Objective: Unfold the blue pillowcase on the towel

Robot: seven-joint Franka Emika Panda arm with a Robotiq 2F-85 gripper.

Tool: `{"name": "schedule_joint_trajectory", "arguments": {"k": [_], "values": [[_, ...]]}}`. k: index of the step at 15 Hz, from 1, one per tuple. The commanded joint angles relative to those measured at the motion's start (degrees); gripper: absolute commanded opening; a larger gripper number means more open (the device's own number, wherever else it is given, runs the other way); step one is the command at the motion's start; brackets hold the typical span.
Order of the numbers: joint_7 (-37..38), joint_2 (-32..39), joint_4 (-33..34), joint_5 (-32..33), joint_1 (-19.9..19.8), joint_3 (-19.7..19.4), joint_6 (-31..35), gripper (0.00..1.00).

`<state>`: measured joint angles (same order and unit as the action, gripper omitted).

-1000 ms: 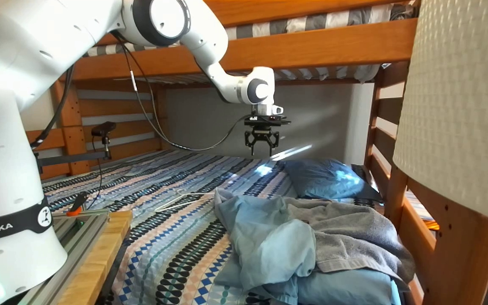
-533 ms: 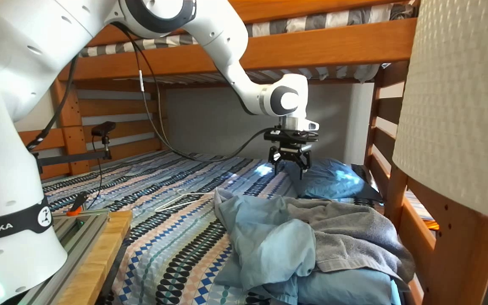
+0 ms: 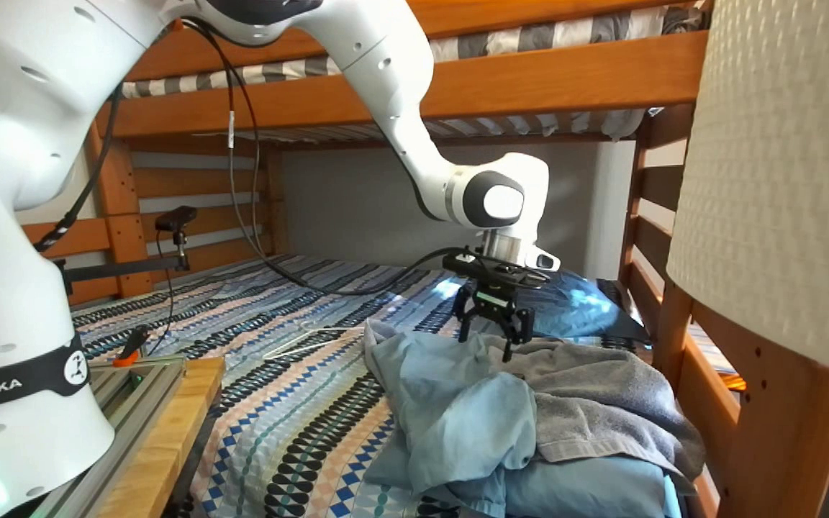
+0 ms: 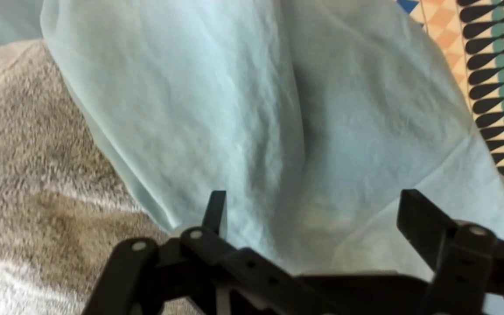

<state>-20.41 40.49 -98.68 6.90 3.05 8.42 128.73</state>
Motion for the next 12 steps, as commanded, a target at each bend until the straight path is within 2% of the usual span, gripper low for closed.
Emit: {"name": "schedule_joint_trajectory", "arguments": {"k": [1,6,12], "values": [[-4.0,-3.3,-5.1,-0.2,-1.6,0.4,-4.0,1.0],[-4.5,-4.0,-4.9,7.0,1.2,-1.7,-3.6,1.0],[-8.1,-0.5,1.9,11.5,2.6,-1.5,-5.6,1.0]]}}
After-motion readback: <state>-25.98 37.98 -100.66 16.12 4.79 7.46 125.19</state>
